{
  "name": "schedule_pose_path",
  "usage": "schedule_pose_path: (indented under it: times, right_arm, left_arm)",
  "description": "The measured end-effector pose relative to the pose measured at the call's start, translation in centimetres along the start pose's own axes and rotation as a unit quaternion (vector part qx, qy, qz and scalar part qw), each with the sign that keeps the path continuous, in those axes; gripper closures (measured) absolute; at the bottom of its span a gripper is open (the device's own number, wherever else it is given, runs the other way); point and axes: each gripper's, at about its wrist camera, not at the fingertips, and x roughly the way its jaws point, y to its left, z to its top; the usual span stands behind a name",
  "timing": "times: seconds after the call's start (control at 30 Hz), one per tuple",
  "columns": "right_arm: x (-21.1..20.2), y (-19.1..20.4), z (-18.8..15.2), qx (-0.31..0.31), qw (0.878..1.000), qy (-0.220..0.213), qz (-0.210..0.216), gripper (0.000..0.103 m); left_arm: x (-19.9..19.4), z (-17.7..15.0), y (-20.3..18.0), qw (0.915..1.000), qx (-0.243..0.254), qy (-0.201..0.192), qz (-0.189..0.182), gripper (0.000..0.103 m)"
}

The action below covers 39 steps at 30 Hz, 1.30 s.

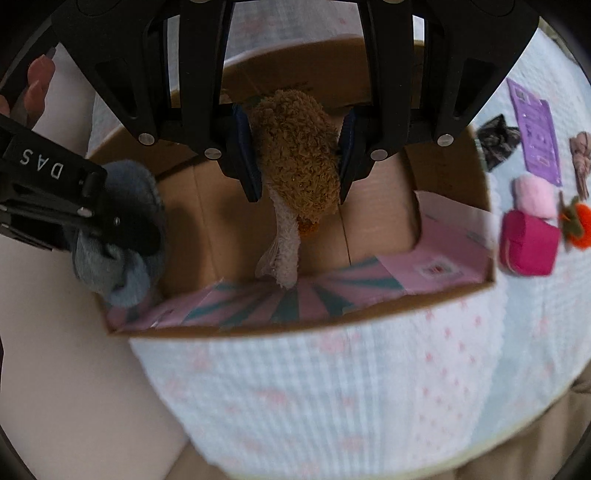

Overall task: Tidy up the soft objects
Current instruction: 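Carry the plush and grey hat together over the cardboard box, then open both tools to drop the plush and hat into the box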

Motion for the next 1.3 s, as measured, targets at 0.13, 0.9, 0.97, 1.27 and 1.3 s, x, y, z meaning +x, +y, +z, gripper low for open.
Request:
schedule_pose_path:
  times: [0.13,0.9,0.97,1.27,1.3]
  right_arm:
    - [2.2,-0.4,0.5,0.01,0.999,0.035,0.012,0.054]
    - [1.4,0.1,-0.1,0.03,0.998,0.038,0.038,0.0]
    - [0.3,0.2,-0.3,0.036,0.998,0.039,0.036,0.0]
    - [-7.9,2.1,-2.5,0.024,0.999,-0.012,0.023,0.0]
    - [-9.0,2.5,-2.8,0.021,0.999,-0.02,0.022,0.0]
  left_arm:
    - [2.3,0.1,0.5,0.9992,-0.008,0.039,0.007,0.068]
    - [1.1,-0.9,1.1,0.998,-0.01,0.056,0.026,0.0]
    - [0.0,-1.1,1.1,0.9985,-0.009,0.05,0.022,0.0]
    - [-7.1,-2.1,0.2,0.9999,-0.006,-0.002,0.013,0.0]
    - [-8.3,-2.4,0.2,0.9998,-0.006,-0.011,0.012,0.0]
